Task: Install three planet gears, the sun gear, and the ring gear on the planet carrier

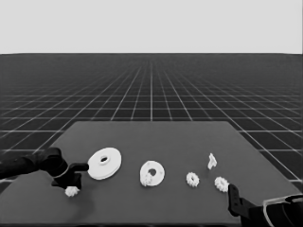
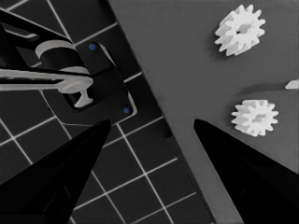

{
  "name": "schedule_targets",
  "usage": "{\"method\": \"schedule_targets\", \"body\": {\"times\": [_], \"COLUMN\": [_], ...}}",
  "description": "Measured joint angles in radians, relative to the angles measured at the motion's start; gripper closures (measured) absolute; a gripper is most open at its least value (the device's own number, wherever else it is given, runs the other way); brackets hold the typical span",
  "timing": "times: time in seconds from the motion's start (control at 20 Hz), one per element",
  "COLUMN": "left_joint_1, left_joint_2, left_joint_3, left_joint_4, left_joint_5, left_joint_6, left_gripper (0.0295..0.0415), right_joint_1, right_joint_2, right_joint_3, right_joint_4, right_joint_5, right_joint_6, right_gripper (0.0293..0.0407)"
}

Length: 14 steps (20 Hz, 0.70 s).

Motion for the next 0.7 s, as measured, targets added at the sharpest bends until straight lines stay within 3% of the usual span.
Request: {"method": "schedule_targets", "body": {"times": [0.15,0.5,0.55,0.6,0.7], "left_joint_1": [-0.183,-0.237,-0.269,-0.286,-0.293], "left_joint_2": [-0.073,-0.081,0.11,0.474,0.842], "left_joint_3": [0.124,0.136,0.145,0.041,-0.328], "left_joint_4": [-0.135,-0.177,-0.147,-0.161,-0.183], "left_joint_5": [0.13,0.164,0.259,0.3,0.275], "left_joint_6": [-0.015,-0.014,-0.412,-0.582,-0.489], "left_gripper": [0.0398,0.0398,0.0398,0.0398,0.0399], "right_joint_1": [0.0,0.0,0.0,0.0,0.0], "right_joint_2": [0.0,0.0,0.0,0.0,0.0], "right_joint_3": [0.0,0.0,0.0,0.0,0.0], "right_joint_4": [0.0,0.0,0.0,0.0,0.0], "right_joint_5": [0.0,0.0,0.0,0.0,0.0], "right_joint_6": [0.0,0.0,0.0,0.0,0.0], "right_gripper": [0.0315,0.0315,0.0315,0.0315,0.0315]}}
